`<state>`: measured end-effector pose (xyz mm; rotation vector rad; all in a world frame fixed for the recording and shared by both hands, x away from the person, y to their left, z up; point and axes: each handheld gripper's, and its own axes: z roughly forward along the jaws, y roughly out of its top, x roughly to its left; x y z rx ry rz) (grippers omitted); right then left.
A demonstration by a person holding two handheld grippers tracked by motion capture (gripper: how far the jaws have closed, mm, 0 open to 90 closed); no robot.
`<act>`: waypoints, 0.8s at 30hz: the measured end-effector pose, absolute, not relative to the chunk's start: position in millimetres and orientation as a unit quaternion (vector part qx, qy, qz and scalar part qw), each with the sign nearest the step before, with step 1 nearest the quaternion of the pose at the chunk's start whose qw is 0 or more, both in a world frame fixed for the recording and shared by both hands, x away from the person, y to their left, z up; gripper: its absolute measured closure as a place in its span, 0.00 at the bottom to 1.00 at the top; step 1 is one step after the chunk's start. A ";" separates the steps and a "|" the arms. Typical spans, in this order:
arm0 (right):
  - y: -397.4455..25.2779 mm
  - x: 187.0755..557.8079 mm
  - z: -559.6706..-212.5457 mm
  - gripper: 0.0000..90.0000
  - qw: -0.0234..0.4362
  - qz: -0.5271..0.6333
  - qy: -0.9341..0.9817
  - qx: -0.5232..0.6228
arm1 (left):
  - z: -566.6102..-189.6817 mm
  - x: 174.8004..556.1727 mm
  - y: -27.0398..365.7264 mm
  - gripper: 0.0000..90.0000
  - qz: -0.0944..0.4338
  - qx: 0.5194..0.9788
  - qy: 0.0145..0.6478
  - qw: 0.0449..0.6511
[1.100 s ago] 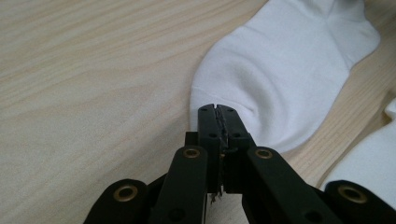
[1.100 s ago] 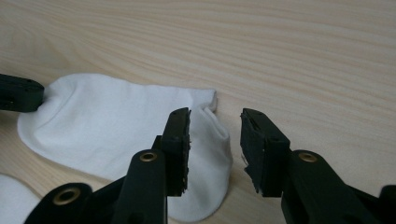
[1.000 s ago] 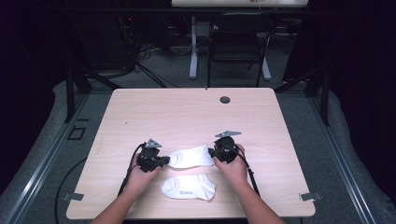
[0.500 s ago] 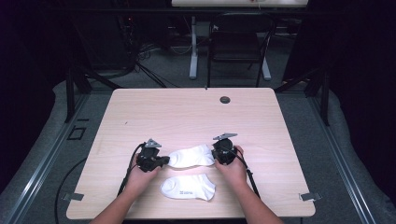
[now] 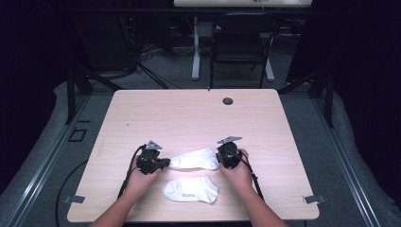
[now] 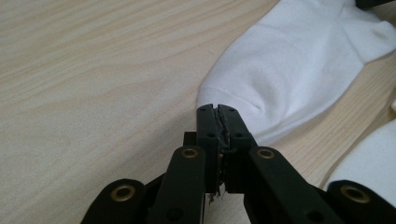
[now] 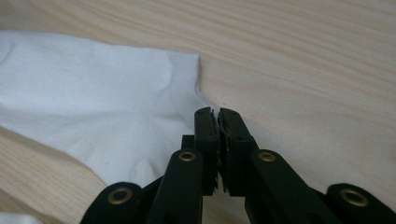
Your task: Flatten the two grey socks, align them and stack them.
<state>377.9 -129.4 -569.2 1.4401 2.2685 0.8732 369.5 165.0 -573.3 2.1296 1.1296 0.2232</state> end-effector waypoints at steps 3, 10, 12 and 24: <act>-127.1 375.5 -567.3 0.96 0.155 0.310 0.793 0.501 | -570.3 369.5 164.6 0.90 0.087 0.825 0.434 0.352; -126.6 371.5 -562.7 0.96 0.149 0.319 0.795 0.495 | -567.7 372.5 167.4 0.77 0.095 0.809 0.452 0.364; -127.0 371.0 -561.9 0.96 0.149 0.321 0.795 0.494 | -567.6 373.2 168.0 0.75 0.096 0.808 0.454 0.364; -127.1 369.8 -564.0 0.80 0.137 0.330 0.789 0.499 | -573.2 376.8 166.1 0.68 0.105 0.810 0.460 0.347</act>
